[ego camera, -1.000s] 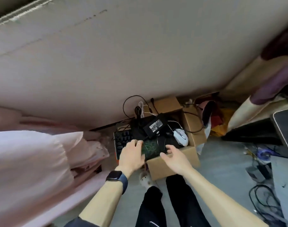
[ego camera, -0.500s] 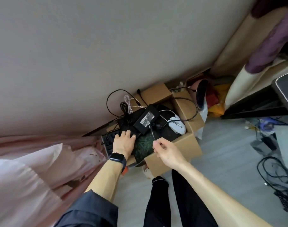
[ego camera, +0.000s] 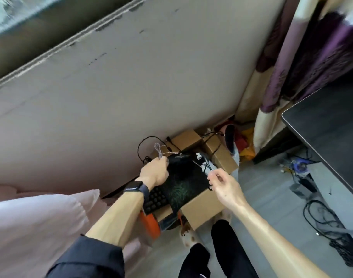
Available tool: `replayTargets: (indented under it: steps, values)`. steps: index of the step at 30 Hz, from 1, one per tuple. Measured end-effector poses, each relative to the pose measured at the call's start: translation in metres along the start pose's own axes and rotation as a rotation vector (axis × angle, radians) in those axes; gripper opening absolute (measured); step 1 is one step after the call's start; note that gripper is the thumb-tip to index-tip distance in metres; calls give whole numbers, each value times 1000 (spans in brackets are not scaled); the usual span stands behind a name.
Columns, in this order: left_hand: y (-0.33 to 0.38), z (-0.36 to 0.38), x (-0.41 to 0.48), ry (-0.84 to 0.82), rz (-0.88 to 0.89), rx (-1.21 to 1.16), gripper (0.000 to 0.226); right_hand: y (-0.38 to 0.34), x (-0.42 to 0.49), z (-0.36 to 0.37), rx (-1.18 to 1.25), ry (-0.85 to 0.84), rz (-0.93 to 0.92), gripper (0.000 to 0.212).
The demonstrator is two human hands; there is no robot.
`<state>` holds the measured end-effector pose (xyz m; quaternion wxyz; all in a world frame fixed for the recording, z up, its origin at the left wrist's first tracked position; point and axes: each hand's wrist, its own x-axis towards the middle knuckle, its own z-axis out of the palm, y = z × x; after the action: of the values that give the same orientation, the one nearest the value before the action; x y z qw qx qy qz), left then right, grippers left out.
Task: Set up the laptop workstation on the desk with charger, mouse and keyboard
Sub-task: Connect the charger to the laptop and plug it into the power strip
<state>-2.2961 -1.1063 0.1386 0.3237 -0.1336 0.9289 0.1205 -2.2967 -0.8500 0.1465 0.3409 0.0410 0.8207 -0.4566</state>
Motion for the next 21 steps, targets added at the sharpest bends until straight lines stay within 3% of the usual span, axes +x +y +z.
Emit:
replayTargets:
  steps: [5,11,21]
  values:
    - [23,-92,-29,246,-51,-457,30,-36,-42,-29,36,127,-12,25]
    - [49,-169,-90,216,53,-923,22,-83,-90,-85,76,266,-116,19]
    - [102,-272,-186,268,355,-1246,24,-118,-174,-148,150,469,-201,17]
